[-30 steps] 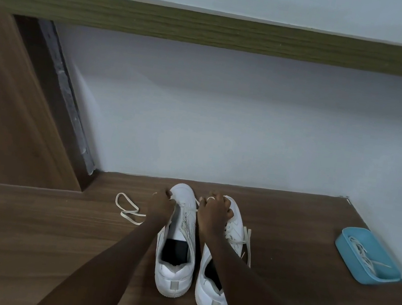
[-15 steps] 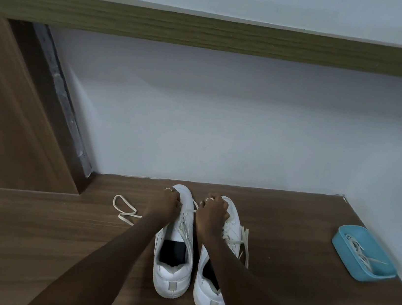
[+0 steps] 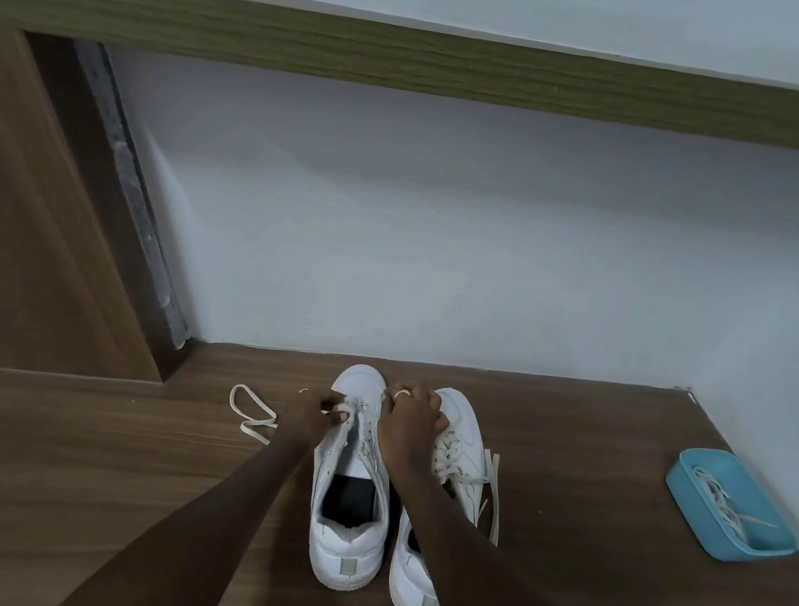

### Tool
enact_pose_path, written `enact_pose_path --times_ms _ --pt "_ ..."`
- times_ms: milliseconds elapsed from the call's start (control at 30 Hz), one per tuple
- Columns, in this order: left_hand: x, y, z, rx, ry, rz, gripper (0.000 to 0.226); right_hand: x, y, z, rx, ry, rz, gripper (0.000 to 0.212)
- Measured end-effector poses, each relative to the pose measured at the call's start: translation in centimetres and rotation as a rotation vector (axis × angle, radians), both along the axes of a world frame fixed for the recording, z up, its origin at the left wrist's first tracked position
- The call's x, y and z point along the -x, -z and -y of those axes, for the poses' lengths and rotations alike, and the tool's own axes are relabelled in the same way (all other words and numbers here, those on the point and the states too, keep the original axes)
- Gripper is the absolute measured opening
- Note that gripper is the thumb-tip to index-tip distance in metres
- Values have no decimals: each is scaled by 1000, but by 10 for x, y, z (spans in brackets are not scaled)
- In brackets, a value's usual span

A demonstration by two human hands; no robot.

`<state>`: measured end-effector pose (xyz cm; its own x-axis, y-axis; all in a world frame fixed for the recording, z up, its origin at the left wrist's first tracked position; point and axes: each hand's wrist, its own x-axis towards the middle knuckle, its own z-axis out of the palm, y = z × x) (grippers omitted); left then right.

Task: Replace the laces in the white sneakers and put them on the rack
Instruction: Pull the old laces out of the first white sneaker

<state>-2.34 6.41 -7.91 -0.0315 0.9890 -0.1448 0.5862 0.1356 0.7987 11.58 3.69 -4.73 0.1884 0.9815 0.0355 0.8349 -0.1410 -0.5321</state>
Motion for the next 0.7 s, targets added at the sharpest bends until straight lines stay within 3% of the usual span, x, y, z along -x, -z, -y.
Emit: enact_pose_path --times_ms 33,100,200,267,367,467,533,700 --pt "-2 -1 1 0 -9 -5 9 1 -1 1 -2 -6 -1 29" --pt "-7 -1 -1 12 -12 -73 23 1 -2 3 -7 -17 2 28" --pt "-14 -5 -2 26 36 -308 11 0 -2 5 3 -53 39 30" --pt "-18 -7 -2 37 64 -454 22 -1 -2 7 8 -94 96 30" --pt "-17 -9 -2 69 21 -583 21 1 -1 9 73 -124 135 35" --pt "-11 -14 -1 -25 -6 -816 29 3 0 9 149 -104 131 36" --pt "-1 -16 -1 -27 -95 -848 27 4 0 8 161 -94 129 30" --pt "41 -22 -7 -8 -573 -493 34 12 5 9 181 -65 155 39"
